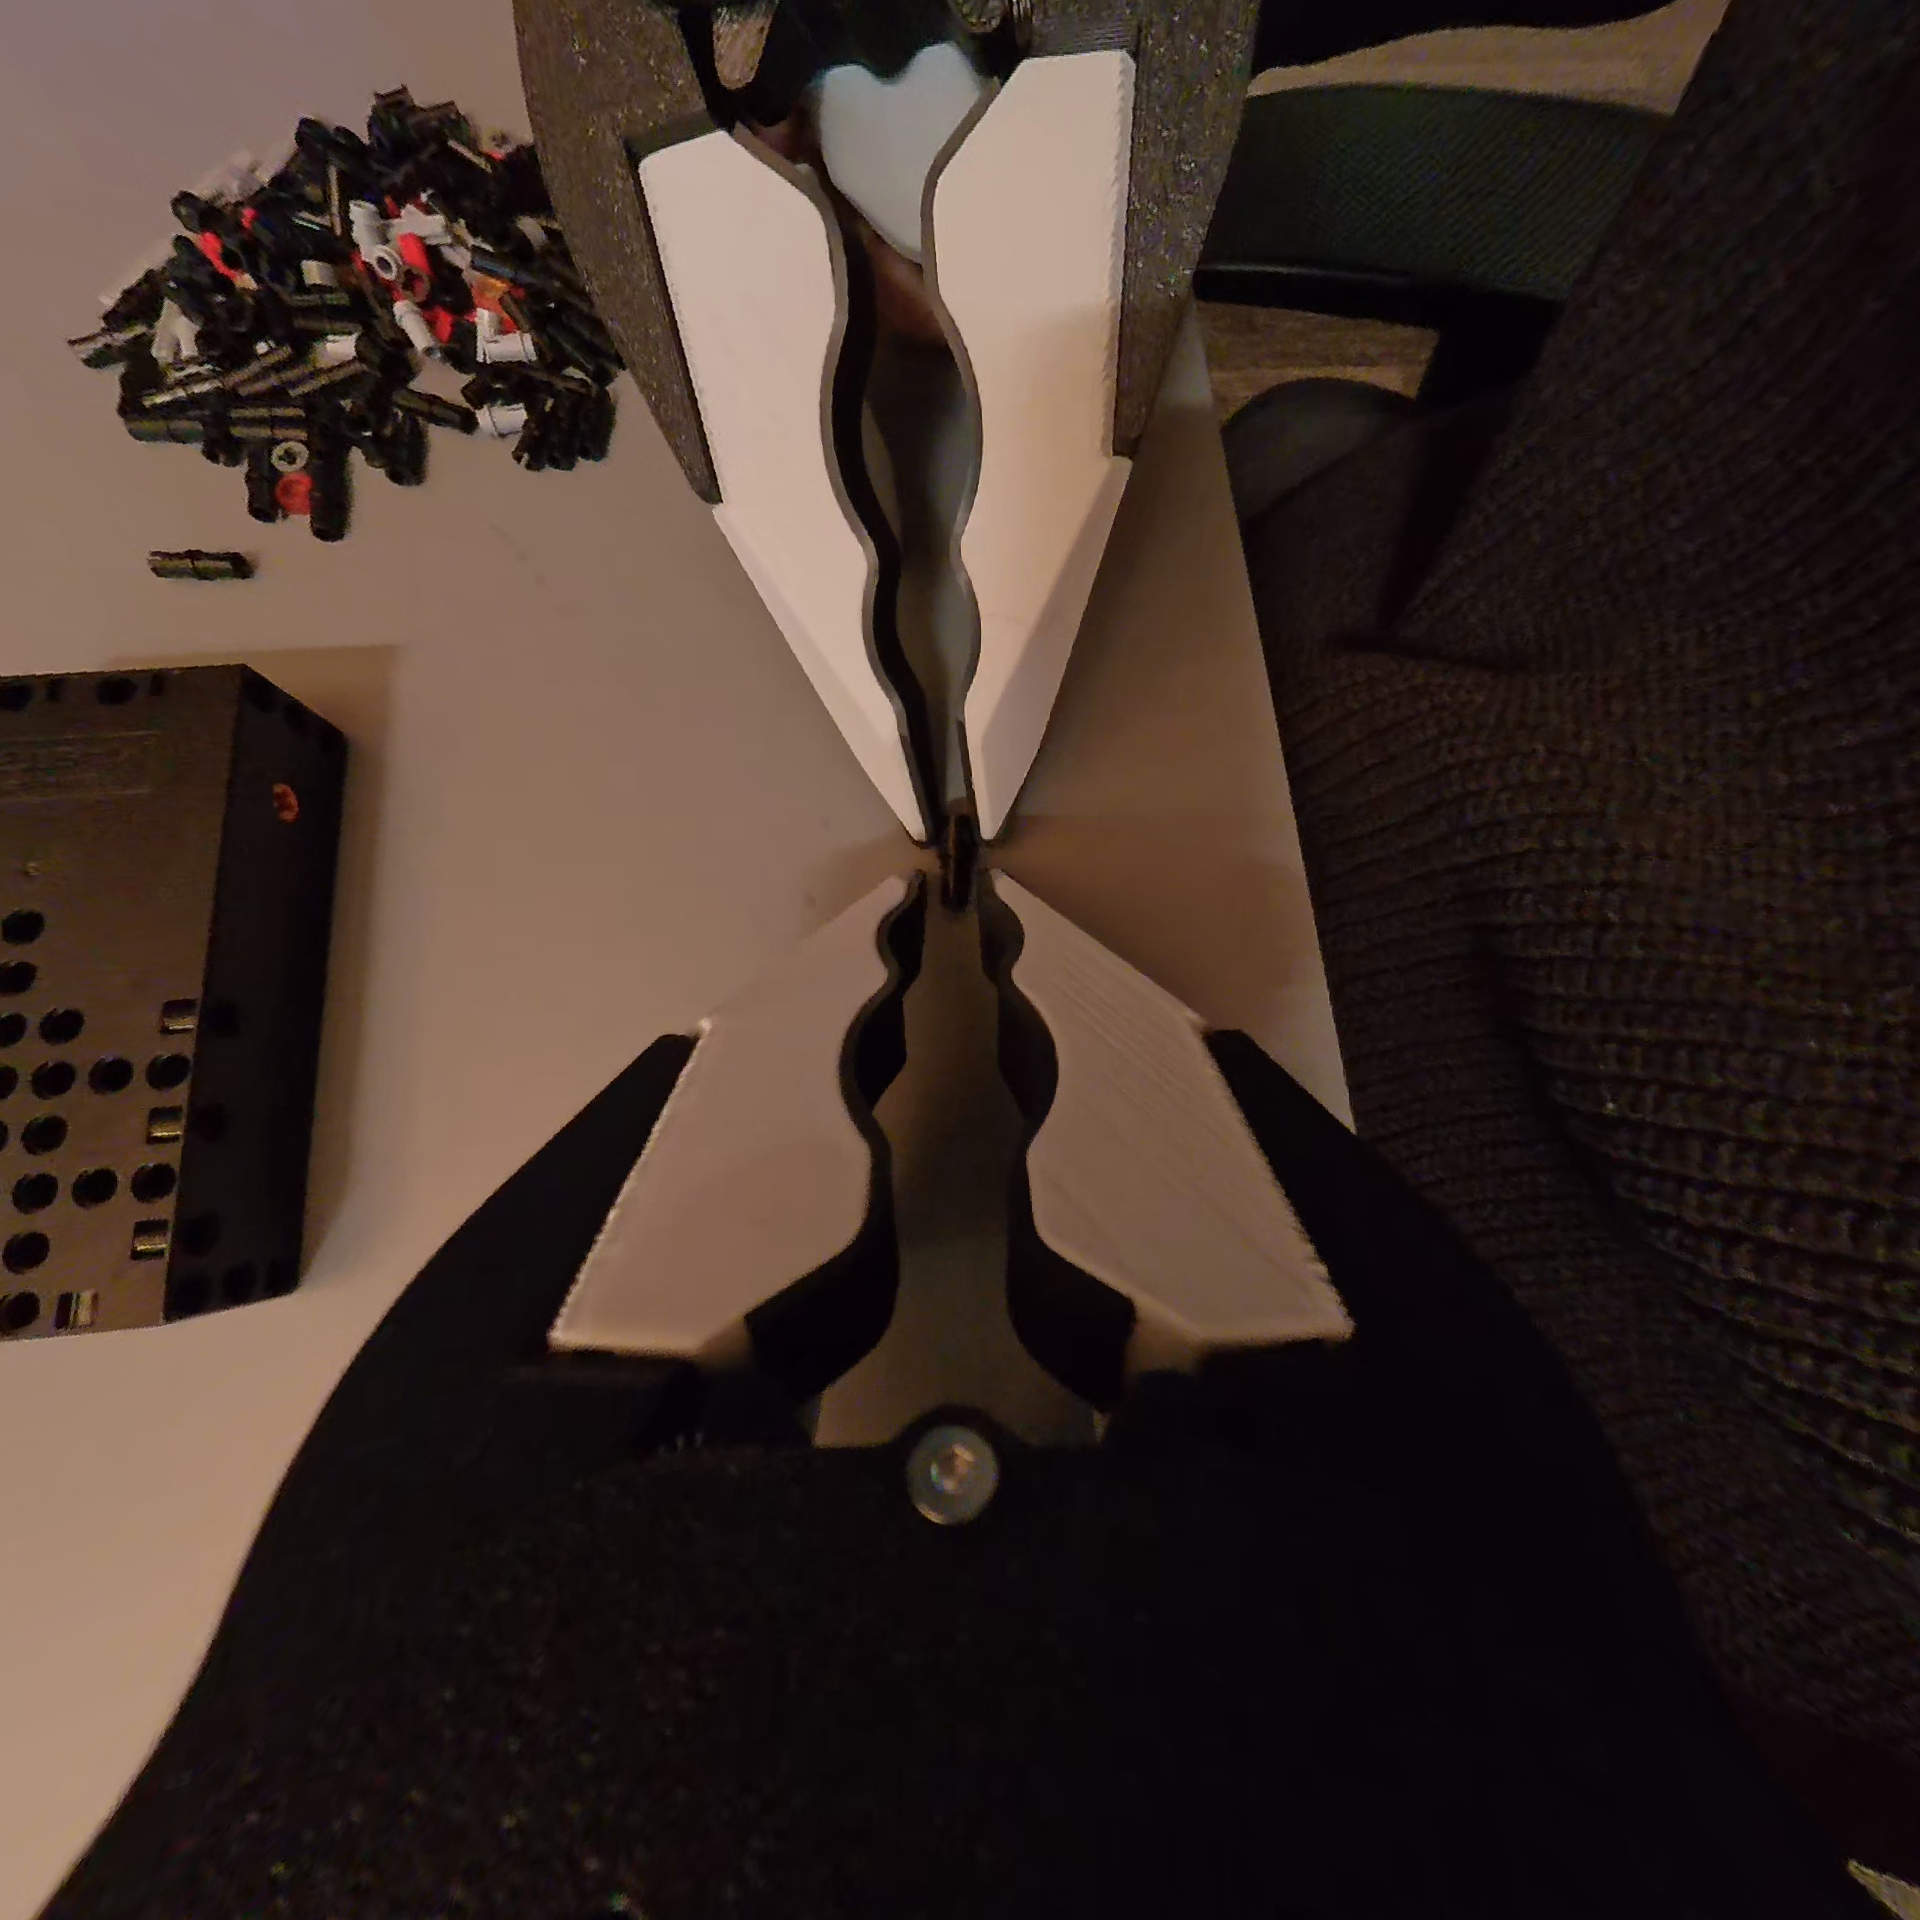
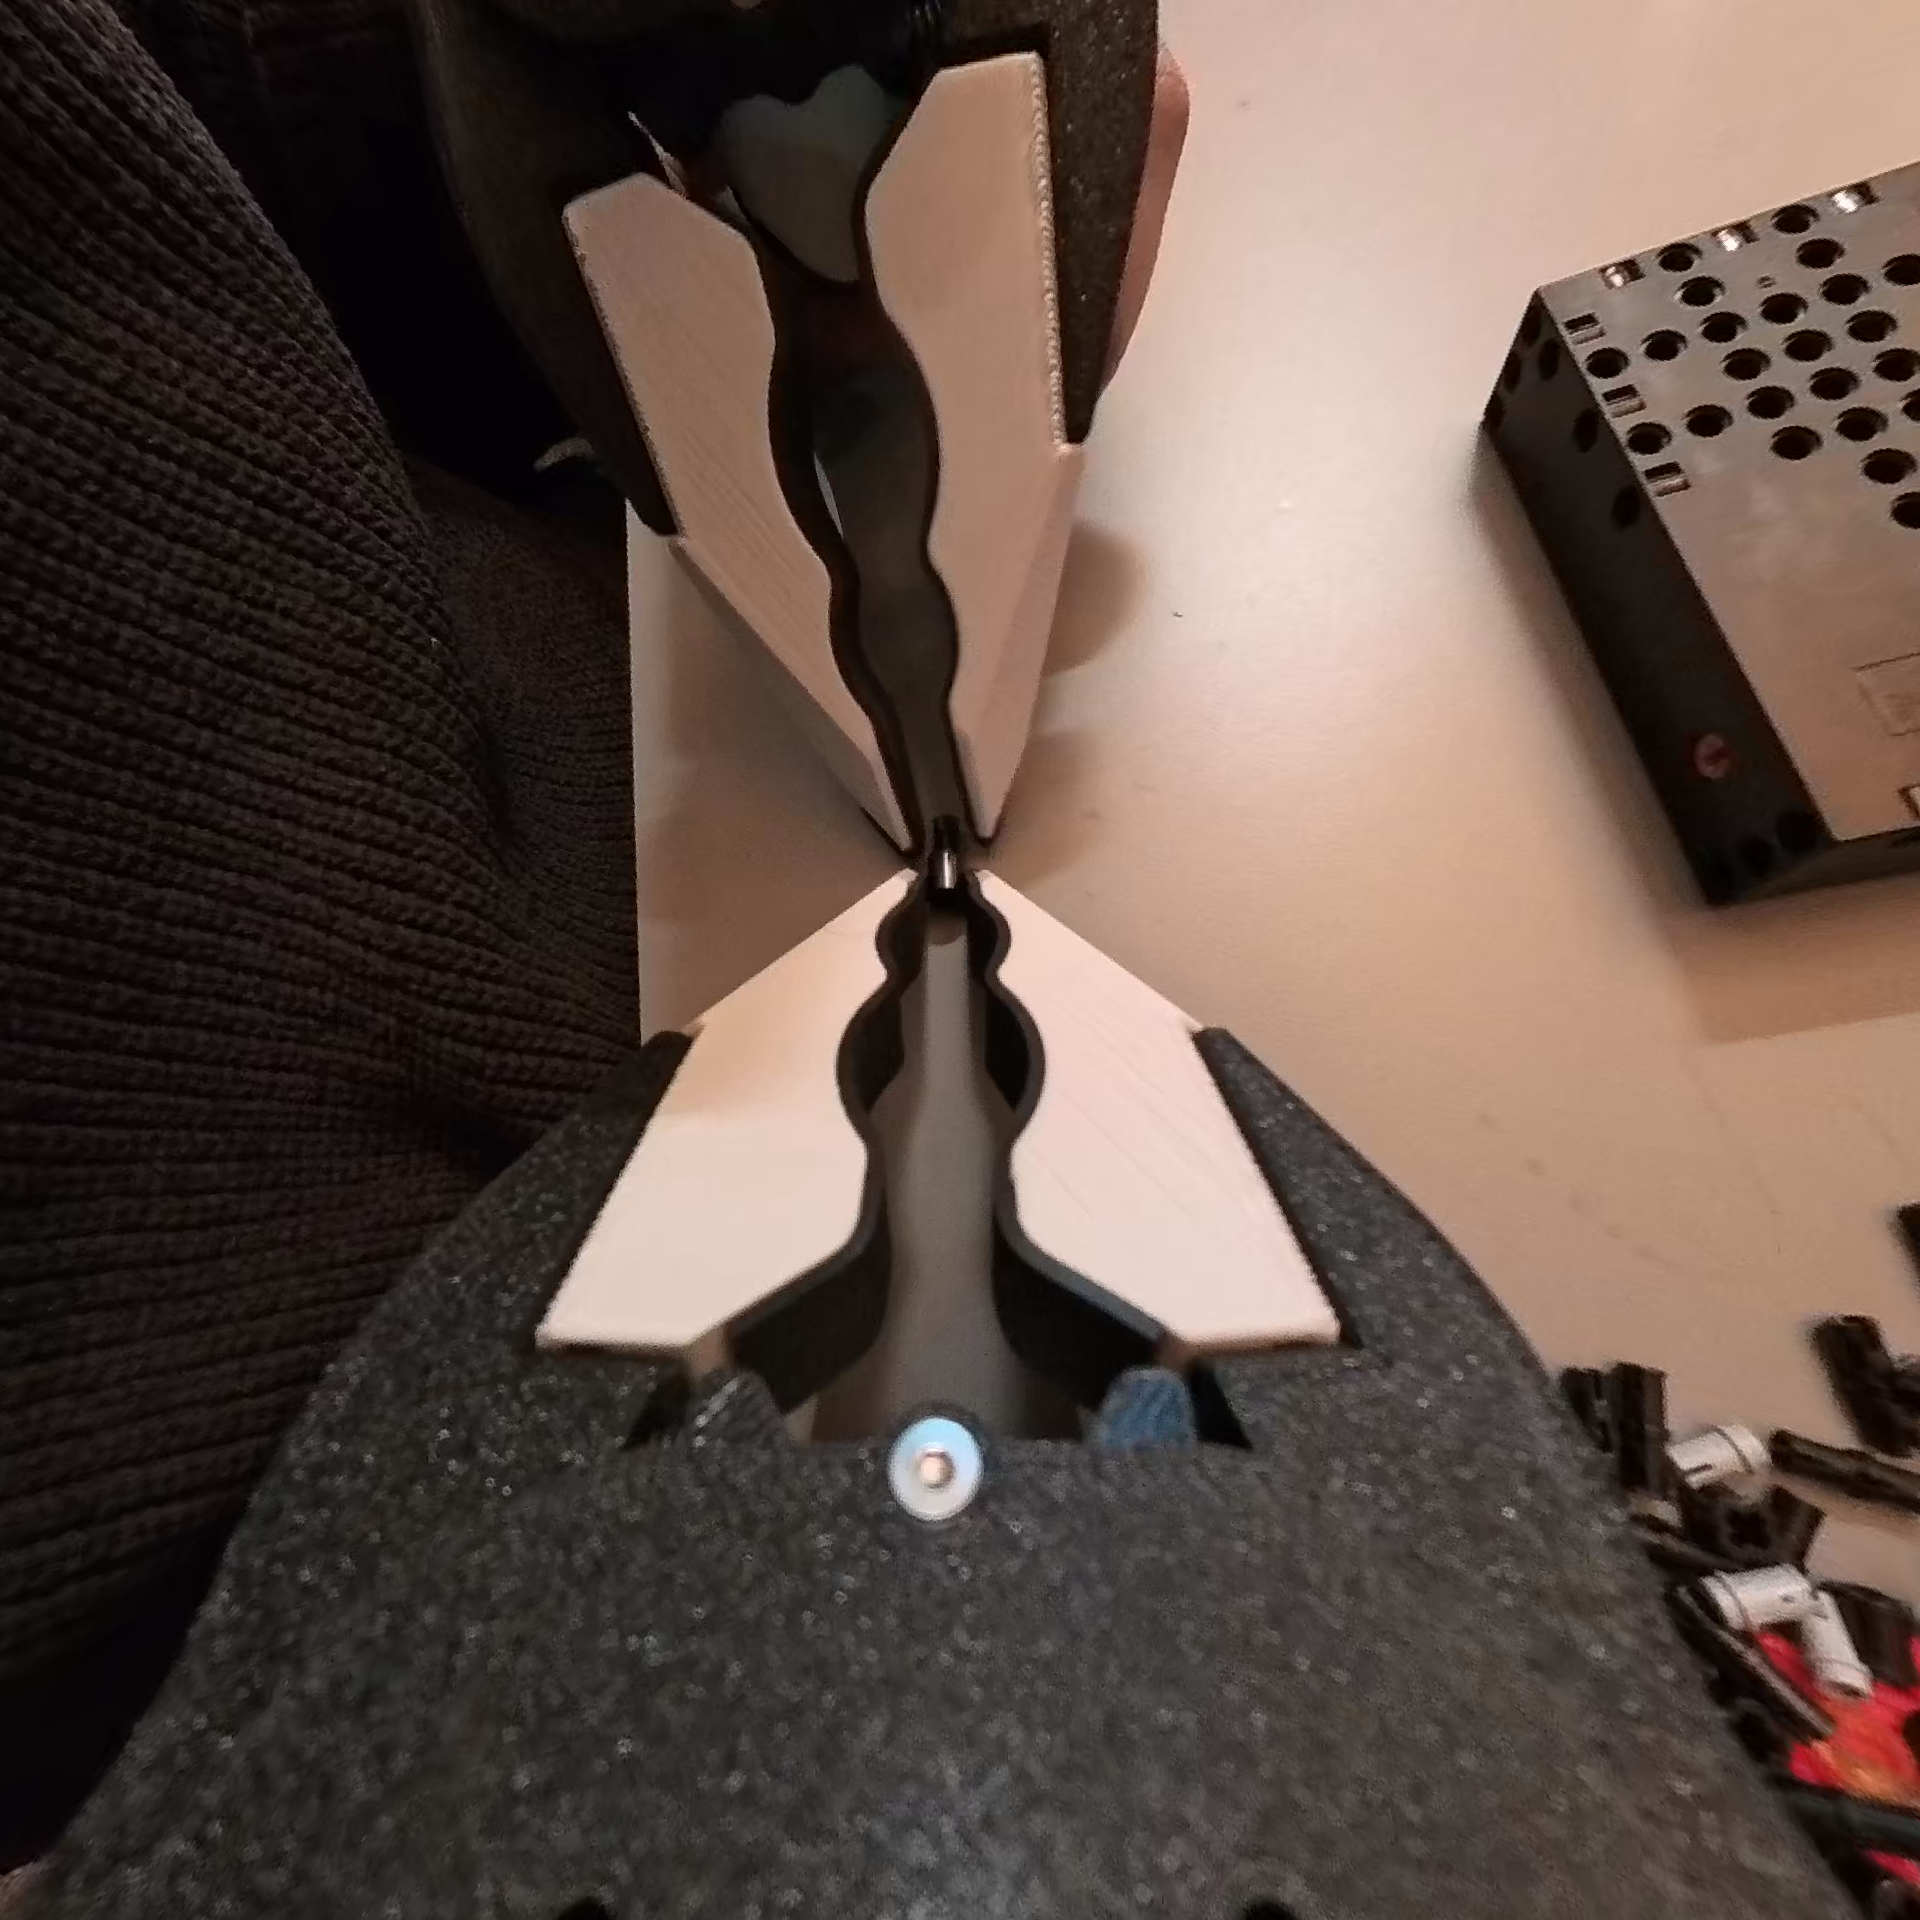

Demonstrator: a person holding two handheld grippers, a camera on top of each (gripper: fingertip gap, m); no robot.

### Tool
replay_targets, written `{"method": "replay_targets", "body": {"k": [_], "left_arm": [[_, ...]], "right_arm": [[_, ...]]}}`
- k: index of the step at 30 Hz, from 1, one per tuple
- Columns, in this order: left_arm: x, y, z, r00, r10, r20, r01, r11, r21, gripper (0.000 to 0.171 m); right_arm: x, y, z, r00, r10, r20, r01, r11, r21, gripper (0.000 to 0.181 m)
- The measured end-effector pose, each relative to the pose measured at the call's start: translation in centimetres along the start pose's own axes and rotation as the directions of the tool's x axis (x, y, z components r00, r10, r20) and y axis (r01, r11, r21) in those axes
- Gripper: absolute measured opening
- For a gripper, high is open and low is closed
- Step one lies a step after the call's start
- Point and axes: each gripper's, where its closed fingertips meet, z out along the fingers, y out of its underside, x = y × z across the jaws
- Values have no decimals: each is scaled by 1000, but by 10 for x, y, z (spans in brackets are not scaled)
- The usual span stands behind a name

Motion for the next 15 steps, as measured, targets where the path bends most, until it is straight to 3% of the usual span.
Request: {"method": "replay_targets", "body": {"k": [15], "left_arm": [[0, 1, 0, 999, -26, -27, 26, 1000, -6, 3]], "right_arm": [[1, 0, 0, 999, -38, -38, 38, 999, -1, 8]]}}
